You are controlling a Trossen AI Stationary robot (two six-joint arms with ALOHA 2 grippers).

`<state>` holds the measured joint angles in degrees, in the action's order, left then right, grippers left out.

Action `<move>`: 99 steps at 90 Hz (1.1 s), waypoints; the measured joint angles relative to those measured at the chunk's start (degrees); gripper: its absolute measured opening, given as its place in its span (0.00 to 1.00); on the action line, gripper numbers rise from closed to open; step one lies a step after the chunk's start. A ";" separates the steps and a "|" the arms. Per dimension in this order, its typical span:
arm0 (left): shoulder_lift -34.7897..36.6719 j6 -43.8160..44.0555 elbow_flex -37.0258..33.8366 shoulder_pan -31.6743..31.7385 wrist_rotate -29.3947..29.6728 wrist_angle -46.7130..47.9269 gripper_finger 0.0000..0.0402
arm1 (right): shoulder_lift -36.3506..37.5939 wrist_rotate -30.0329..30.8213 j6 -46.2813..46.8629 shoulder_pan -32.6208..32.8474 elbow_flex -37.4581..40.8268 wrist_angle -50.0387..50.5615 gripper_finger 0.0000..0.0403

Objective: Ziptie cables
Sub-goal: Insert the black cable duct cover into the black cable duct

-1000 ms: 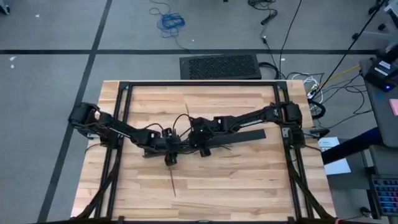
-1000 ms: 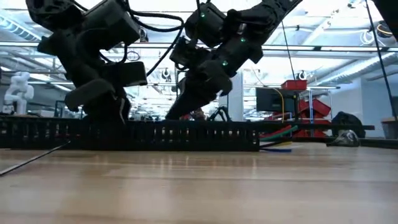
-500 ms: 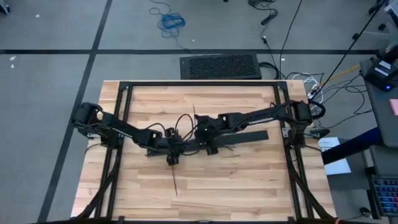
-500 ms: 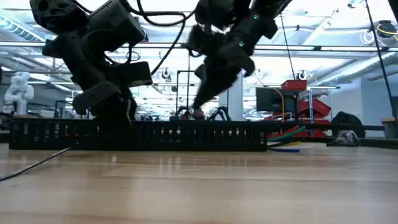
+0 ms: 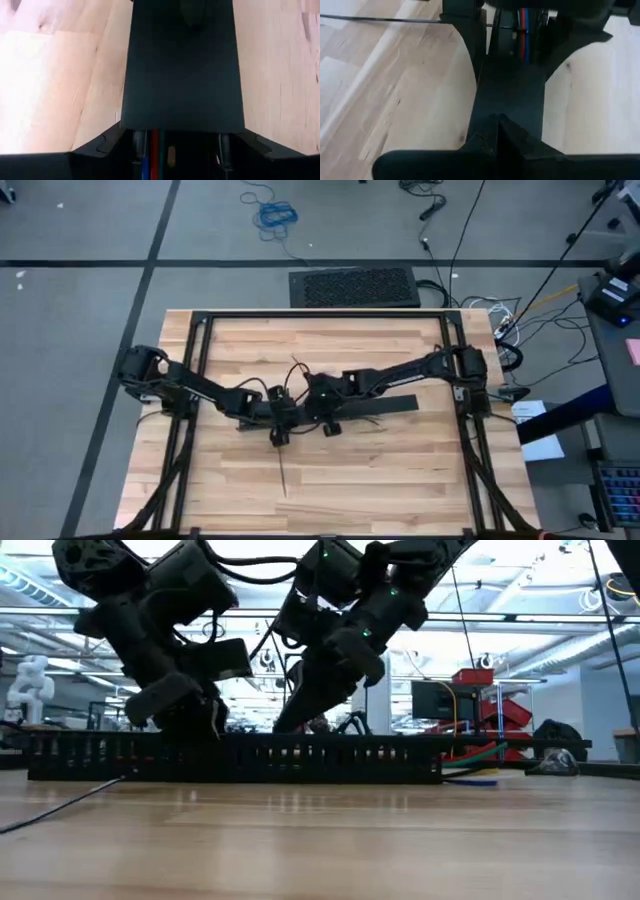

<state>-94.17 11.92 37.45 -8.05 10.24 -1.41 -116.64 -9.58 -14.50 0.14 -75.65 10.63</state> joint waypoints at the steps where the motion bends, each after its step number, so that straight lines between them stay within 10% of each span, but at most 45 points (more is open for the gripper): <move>1: 0.00 -0.11 0.16 0.00 0.01 0.24 0.57 | -0.01 -0.08 -0.04 -0.07 -0.01 0.00 0.00; 99: 11.80 10.86 3.98 -4.27 -1.87 25.83 0.68 | -0.26 -1.29 -0.09 -0.57 0.08 -0.02 0.00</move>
<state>-82.37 22.79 41.43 -12.33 8.37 24.42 -116.90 -10.87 -14.59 -0.43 -75.57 10.61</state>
